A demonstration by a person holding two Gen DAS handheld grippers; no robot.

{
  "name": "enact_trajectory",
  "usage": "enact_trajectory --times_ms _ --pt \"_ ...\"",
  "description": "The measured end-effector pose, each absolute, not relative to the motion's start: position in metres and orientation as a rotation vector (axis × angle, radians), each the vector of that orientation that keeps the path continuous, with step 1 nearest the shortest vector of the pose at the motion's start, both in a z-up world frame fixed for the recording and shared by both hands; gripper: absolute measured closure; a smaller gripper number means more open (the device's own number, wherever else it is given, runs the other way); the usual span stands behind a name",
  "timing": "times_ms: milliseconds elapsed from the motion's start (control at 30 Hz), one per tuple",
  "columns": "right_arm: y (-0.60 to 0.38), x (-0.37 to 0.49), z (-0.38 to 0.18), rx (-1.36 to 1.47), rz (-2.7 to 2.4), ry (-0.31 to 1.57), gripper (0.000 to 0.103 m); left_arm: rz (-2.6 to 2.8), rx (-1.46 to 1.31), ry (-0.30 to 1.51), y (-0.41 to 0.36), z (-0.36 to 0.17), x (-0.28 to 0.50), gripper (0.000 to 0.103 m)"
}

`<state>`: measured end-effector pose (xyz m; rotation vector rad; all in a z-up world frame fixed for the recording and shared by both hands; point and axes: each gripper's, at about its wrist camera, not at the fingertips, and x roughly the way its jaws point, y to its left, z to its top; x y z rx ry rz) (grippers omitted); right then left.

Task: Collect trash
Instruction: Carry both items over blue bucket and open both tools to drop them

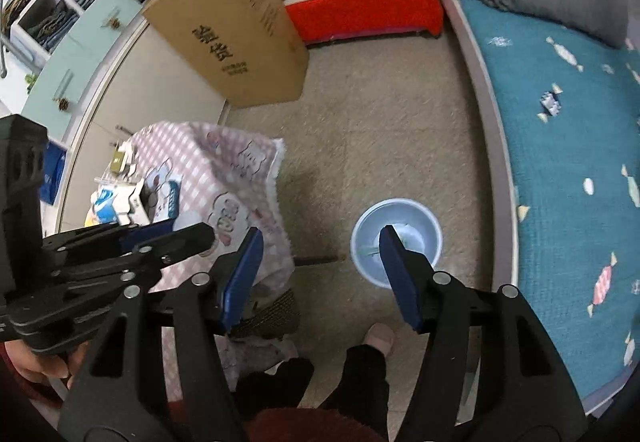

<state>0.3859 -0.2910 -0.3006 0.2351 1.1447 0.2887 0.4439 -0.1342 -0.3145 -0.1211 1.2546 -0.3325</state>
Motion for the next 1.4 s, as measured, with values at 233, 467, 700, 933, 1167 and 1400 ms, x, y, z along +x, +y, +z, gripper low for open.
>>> enact_trajectory --times_ms 233,467,700,933,1167,1400 --pt "-0.327 0.380 -0.283 0.247 0.213 1.084 0.040 -0.385 -0.089 1.251 -0.171 -0.311 0.459 0.078" --pt "-0.356 0.374 -0.276 0.282 0.148 1.042 0.038 -0.435 -0.043 1.247 -0.207 -0.306 0.468 0.077" --pt "-0.377 0.369 -0.268 0.314 0.099 0.998 0.036 -0.435 -0.031 1.223 -0.228 -0.297 0.473 0.028" --pt "-0.376 0.364 -0.267 0.317 0.115 0.998 0.035 -0.396 -0.063 1.211 -0.220 -0.294 0.466 0.026" --pt "-0.346 0.365 -0.271 0.288 0.198 1.026 0.035 -0.289 -0.109 1.207 -0.184 -0.292 0.450 0.026" --pt "-0.282 0.371 -0.279 0.228 0.347 1.074 0.035 -0.131 -0.191 1.199 -0.111 -0.288 0.424 0.026"
